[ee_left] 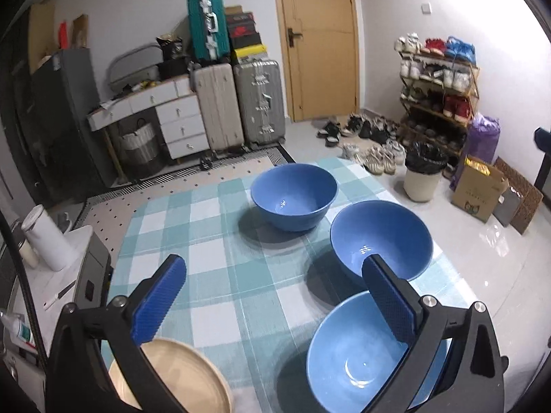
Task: Organize plates and bowls
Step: 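Raise both grippers away and move them toward the nearest blue bowl, then close the left gripper on the blue bowl rim while the right gripper grips the rim too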
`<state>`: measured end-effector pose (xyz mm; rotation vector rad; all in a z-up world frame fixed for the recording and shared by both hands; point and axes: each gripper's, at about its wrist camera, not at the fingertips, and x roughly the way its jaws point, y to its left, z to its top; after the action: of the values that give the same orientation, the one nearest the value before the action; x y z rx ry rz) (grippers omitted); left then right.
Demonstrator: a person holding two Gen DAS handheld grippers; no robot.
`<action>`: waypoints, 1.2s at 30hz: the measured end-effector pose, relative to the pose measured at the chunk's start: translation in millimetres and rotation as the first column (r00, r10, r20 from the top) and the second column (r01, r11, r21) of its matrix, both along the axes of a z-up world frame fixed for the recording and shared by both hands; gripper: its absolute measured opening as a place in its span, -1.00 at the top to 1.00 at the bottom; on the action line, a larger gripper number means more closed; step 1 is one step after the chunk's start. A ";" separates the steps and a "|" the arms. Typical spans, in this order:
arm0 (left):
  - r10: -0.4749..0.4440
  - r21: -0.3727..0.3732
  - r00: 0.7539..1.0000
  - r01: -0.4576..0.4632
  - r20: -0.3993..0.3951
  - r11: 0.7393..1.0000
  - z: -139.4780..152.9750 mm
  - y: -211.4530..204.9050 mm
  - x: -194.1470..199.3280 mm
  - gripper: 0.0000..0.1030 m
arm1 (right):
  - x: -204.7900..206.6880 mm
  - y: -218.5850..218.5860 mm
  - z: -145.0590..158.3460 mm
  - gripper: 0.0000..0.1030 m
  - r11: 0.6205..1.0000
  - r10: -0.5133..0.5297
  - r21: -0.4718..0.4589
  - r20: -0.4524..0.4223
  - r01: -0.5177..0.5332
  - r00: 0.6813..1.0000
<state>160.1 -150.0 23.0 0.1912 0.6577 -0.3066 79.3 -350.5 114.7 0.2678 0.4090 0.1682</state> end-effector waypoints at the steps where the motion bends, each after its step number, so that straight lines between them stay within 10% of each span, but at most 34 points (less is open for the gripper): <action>1: -0.015 0.005 1.000 0.016 -0.024 1.000 -2.8 -4.8 9.8 -1.00 | 14.2 -8.8 -4.2 -0.94 1.000 0.009 0.023 -0.031 -0.009 0.999; 25: -0.138 0.089 0.903 0.190 -0.407 0.978 -93.6 -90.1 129.5 -0.99 | 202.5 -110.3 -189.3 -0.89 0.996 -0.083 -0.005 -0.502 0.093 0.861; 36: -0.197 0.028 0.850 0.241 -0.488 0.970 -109.0 -108.5 143.3 -0.67 | 220.3 -125.7 -248.6 -0.27 0.996 -0.065 0.011 -0.612 0.090 0.788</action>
<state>303.4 -258.5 -86.0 0.2793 1.1522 -0.5572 299.5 -476.3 -133.9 0.3777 1.0455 0.0006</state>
